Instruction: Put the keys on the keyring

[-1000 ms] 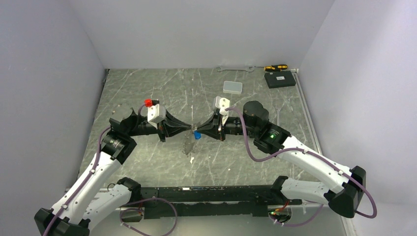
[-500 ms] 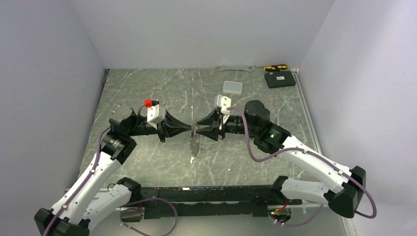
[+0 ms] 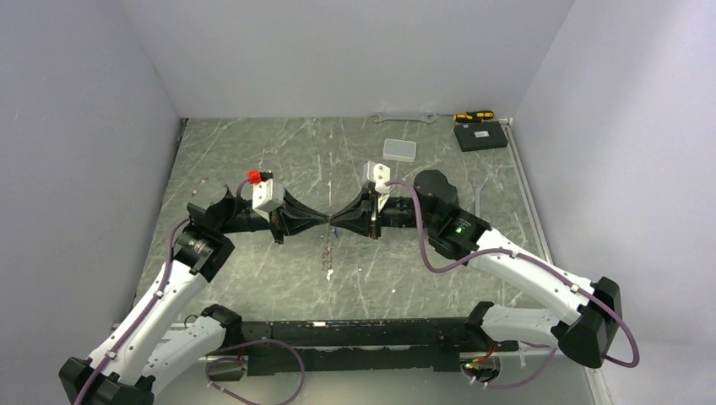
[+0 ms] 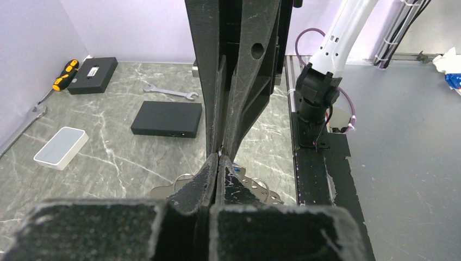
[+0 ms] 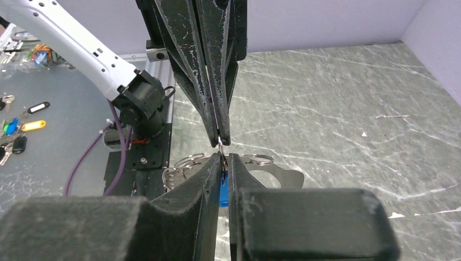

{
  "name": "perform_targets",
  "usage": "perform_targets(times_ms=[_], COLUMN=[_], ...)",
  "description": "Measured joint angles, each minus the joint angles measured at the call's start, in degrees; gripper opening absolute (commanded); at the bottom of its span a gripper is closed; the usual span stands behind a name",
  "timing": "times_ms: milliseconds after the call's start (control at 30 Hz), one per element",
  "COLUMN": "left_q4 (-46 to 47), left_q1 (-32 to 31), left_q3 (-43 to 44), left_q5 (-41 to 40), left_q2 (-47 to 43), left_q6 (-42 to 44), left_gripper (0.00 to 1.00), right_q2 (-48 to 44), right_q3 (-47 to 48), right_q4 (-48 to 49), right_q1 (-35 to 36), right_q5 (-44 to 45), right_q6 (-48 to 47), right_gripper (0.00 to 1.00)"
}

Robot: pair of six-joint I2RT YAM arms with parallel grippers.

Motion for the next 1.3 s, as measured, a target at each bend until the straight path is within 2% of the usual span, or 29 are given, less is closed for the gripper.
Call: perform_targets(times_ms=[200, 300, 400, 467, 500, 833, 900, 1300], left_q4=[0.0, 0.0, 0.0, 0.0, 0.0, -0.15, -0.31, -2.45], left_q1=[0.09, 0.09, 0.09, 0.09, 0.09, 0.28, 0.28, 0.28], left_q3=[0.0, 0.0, 0.0, 0.0, 0.0, 0.0, 0.0, 0.0], left_q5=[0.0, 0.0, 0.0, -0.02, -0.02, -0.11, -0.17, -0.74], left_q2=[0.0, 0.0, 0.0, 0.0, 0.0, 0.0, 0.07, 0.17], left_q6=[0.0, 0.0, 0.0, 0.0, 0.0, 0.13, 0.24, 2.73], left_gripper=[0.0, 0.0, 0.0, 0.0, 0.0, 0.0, 0.04, 0.43], right_q2=[0.46, 0.48, 0.55, 0.59, 0.61, 0.68, 0.68, 0.2], right_q3=[0.0, 0.0, 0.0, 0.0, 0.0, 0.0, 0.0, 0.02], right_q4=[0.61, 0.61, 0.63, 0.63, 0.66, 0.57, 0.48, -7.19], right_q1=[0.0, 0.0, 0.0, 0.0, 0.0, 0.0, 0.0, -0.02], right_q5=[-0.39, -0.39, -0.39, -0.42, -0.44, -0.55, -0.35, 2.95], right_q6=[0.37, 0.42, 0.42, 0.42, 0.44, -0.13, -0.35, -2.56], right_gripper=[0.2, 0.2, 0.14, 0.02, 0.0, 0.0, 0.0, 0.0])
